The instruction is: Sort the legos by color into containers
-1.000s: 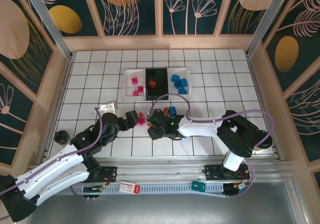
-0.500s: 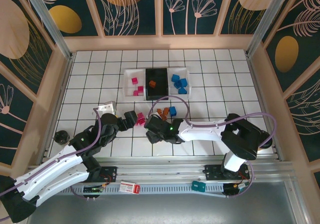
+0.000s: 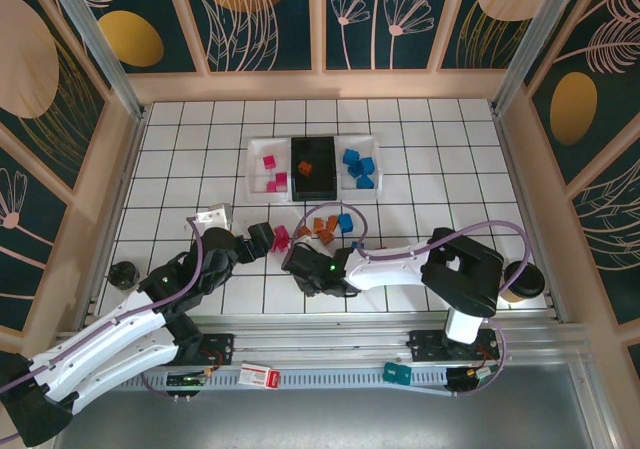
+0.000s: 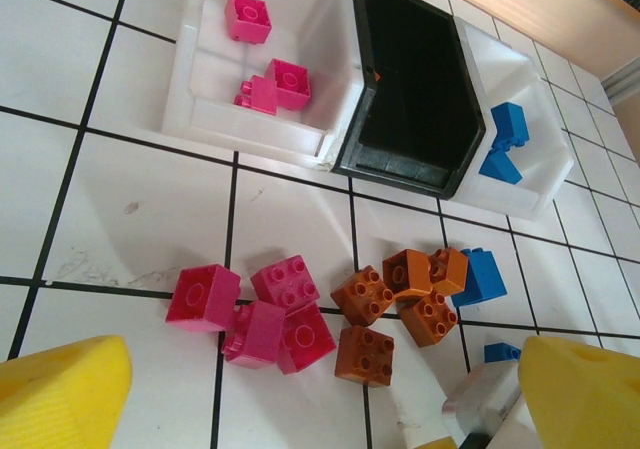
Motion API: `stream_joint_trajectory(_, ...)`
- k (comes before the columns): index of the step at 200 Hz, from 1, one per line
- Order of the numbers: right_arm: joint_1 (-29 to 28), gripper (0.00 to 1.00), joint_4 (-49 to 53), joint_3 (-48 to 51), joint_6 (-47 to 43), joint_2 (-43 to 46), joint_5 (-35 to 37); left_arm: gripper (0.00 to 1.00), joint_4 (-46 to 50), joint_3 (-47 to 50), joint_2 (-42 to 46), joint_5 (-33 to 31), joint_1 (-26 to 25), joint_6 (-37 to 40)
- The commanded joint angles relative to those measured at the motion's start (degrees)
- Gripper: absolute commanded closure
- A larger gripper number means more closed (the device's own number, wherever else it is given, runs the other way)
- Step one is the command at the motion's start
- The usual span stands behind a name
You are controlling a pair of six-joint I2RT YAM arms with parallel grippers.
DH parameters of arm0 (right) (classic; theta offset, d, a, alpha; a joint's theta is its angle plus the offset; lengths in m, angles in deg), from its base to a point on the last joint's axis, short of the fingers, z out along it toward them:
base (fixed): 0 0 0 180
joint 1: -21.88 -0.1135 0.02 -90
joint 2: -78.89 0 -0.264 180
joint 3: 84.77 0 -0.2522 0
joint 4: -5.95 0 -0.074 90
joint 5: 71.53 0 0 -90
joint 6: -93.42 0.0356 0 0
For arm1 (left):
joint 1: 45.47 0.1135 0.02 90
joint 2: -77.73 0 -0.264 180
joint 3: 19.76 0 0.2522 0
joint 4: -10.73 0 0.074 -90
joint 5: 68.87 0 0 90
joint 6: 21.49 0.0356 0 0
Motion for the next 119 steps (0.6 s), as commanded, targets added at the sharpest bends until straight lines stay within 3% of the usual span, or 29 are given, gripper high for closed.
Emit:
stream_joint_trajectory(1,1.1,0.78,-1.6,0.8,-1.2,3.6,2.7,0.01,1.4,0.7,0.8,-1.5,0.2,-1.4)
stream_joint_trajectory(52,10.5,0.82,-9.3,-5.3,-8.8,10.5,-4.6,0.01,0.7,1.4,0.6,-1.1,0.2,-2.4)
stream_joint_trajectory(85,18.2,0.82,-12.0,-14.1,-10.9,4.8,-5.1,0.01,0.7,1.8,0.5,-0.5,0.2,-2.7)
stream_joint_trajectory(119,25.0,0.81,-9.2,-23.8,-8.0,-4.7,-0.1,0.01,0.8,2.4,1.0,0.1,0.2,-3.1)
